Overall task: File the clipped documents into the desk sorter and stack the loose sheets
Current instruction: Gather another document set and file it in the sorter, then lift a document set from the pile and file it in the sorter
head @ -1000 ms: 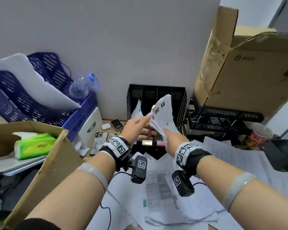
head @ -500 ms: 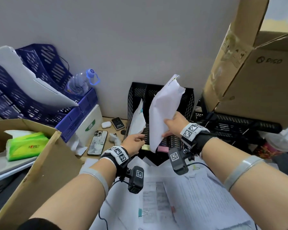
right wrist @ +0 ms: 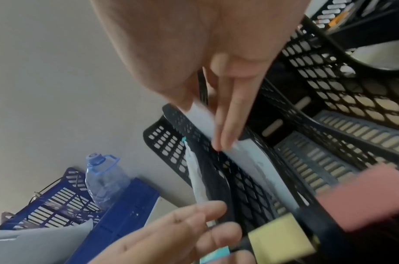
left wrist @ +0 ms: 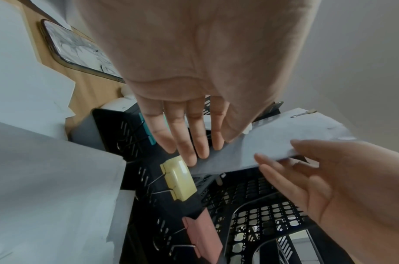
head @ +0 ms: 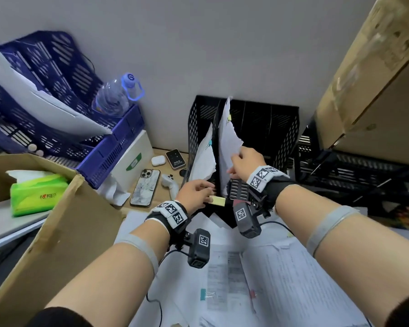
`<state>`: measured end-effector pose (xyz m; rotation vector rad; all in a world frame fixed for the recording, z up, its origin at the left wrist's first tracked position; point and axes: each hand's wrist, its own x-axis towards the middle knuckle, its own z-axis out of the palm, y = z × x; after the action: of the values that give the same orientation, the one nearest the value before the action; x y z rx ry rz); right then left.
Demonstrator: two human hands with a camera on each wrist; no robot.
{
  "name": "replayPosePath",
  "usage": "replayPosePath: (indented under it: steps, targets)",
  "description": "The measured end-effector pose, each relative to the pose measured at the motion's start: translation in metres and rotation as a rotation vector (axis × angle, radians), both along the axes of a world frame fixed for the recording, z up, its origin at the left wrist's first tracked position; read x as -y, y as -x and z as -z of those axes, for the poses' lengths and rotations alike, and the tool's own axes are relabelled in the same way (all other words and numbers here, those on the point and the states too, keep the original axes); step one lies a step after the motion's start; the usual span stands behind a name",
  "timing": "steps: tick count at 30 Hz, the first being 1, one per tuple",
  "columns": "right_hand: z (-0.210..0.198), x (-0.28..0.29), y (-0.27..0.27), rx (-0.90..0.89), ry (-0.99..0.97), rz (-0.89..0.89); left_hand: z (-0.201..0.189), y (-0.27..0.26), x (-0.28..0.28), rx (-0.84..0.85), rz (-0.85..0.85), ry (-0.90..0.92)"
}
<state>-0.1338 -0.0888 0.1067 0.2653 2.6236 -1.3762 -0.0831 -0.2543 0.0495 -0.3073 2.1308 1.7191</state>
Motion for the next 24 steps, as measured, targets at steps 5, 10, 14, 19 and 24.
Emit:
replayPosePath:
  steps: [5, 10, 14, 19, 24]
  targets:
    - [0.023, -0.005, -0.027, 0.171, 0.108, -0.162, 0.009, -0.016, -0.004, 0.165, 0.098, -0.024]
    - [0.046, -0.044, -0.087, 0.307, 0.091, -0.026, 0.037, -0.053, -0.026, 0.391, 0.237, 0.051]
    - [0.078, -0.089, -0.158, 0.505, -0.093, -0.059, 0.066, -0.093, -0.047, 0.566, 0.336, 0.116]
    - [0.104, -0.112, -0.225, 0.573, -0.275, -0.141, 0.095, -0.133, -0.071, 0.499, 0.451, 0.160]
    - [0.121, -0.112, -0.248, 0.605, -0.209, -0.188, 0.104, -0.155, -0.092, 0.370, 0.421, 0.129]
